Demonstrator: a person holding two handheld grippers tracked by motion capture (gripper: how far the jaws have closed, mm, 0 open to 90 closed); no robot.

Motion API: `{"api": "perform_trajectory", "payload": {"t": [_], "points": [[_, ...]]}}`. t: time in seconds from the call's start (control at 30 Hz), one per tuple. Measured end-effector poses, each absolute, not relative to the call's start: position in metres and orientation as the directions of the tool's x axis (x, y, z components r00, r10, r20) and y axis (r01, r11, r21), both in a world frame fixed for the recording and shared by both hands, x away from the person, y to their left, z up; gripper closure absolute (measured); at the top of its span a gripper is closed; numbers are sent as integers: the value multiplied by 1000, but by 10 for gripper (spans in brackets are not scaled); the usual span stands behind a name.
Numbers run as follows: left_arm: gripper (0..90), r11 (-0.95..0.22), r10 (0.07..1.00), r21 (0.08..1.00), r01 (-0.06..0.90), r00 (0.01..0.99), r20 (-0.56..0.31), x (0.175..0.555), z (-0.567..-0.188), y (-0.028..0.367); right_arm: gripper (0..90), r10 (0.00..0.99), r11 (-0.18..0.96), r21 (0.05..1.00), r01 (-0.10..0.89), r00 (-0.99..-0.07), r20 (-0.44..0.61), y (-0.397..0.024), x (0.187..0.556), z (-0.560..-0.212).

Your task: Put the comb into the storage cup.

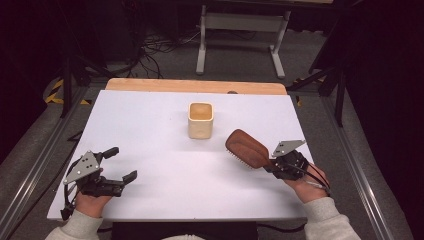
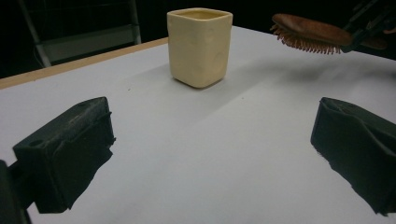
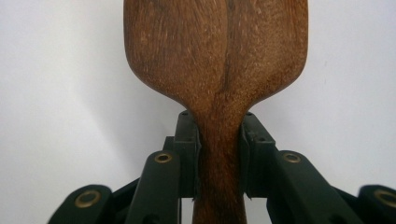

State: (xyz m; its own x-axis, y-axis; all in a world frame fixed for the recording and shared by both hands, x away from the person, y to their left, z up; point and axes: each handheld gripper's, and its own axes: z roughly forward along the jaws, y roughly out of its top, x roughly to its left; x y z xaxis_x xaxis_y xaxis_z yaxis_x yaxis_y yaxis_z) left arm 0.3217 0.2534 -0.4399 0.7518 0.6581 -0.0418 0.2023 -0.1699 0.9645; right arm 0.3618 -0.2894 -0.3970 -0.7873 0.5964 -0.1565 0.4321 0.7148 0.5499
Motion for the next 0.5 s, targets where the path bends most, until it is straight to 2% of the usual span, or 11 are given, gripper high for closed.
{"api": "perform_trajectory", "payload": {"t": [0.3,0.5], "points": [[3,-132,658,963,237,748,-93,324,-439,255,726,590,629,714,308,-787,-180,-277,347,-385],[4,-137,655,962,235,750,-90,323,-439,256,727,584,586,771,251,-790,-187,-267,342,-383]]}}
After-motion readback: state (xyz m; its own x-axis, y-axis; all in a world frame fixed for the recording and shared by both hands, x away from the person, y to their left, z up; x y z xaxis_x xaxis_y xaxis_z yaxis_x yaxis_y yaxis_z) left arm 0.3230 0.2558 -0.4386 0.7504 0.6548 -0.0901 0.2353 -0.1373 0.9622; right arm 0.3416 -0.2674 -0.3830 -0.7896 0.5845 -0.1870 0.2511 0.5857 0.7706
